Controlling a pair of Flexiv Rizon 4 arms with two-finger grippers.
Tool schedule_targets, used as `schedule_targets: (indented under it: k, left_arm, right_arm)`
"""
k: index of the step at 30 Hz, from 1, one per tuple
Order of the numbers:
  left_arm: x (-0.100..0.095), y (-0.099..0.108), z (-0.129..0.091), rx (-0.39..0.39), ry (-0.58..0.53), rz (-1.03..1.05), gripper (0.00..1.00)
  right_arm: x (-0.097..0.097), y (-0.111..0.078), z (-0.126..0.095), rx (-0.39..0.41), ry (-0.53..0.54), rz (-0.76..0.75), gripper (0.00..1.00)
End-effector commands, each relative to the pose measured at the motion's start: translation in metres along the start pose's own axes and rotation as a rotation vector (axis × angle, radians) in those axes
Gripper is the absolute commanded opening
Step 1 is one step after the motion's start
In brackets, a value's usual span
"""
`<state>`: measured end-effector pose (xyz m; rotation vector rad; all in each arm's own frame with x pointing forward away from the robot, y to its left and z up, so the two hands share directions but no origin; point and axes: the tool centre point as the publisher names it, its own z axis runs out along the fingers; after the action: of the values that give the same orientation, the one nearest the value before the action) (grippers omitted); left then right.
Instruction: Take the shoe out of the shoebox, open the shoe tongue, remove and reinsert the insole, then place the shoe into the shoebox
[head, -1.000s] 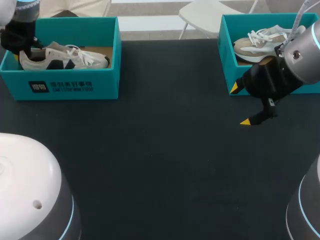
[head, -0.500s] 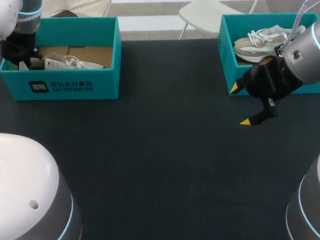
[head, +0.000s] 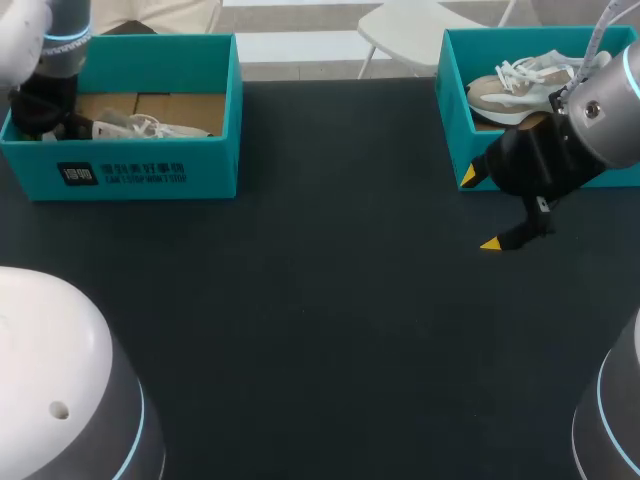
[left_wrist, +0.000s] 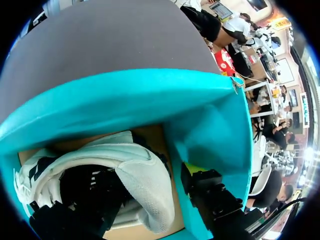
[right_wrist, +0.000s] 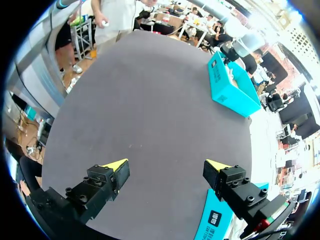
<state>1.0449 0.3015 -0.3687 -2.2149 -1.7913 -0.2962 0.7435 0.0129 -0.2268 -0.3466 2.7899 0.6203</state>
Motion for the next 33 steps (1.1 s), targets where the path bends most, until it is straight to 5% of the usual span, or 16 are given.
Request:
schedule_targets:
  k: [1, 6, 17, 24, 26, 31, 33]
  left_arm:
    - [0.004, -0.003, -0.014, -0.014, -0.020, 0.002, 0.76]
    - [0.005, -0.004, -0.039, -0.044, -0.051, 0.008, 0.66]
    - [0.011, -0.018, -0.093, -0.132, -0.146, -0.046, 0.66]
    - [0.018, -0.036, -0.130, -0.092, -0.314, -0.164, 0.79]
    - [0.015, -0.042, -0.139, -0.075, -0.325, -0.161, 1.00]
    - [0.013, -0.044, -0.142, -0.062, -0.322, -0.152, 1.00]
    - [0.013, -0.044, -0.142, -0.062, -0.322, -0.152, 1.00]
  right_arm:
    - [0.000, 0.000, 0.001, 0.003, -0.001, 0.000, 1.00]
    - [0.000, 0.000, 0.001, 0.003, -0.001, 0.000, 1.00]
    - [0.000, 0.000, 0.001, 0.003, -0.001, 0.000, 1.00]
    - [0.000, 0.000, 0.001, 0.003, -0.001, 0.000, 1.00]
    - [0.000, 0.000, 0.001, 0.003, -0.001, 0.000, 1.00]
    - [-0.056, -0.006, -0.012, 0.090, -0.124, 0.301, 1.00]
    - [-0.077, -0.015, -0.017, 0.066, -0.212, 0.467, 1.00]
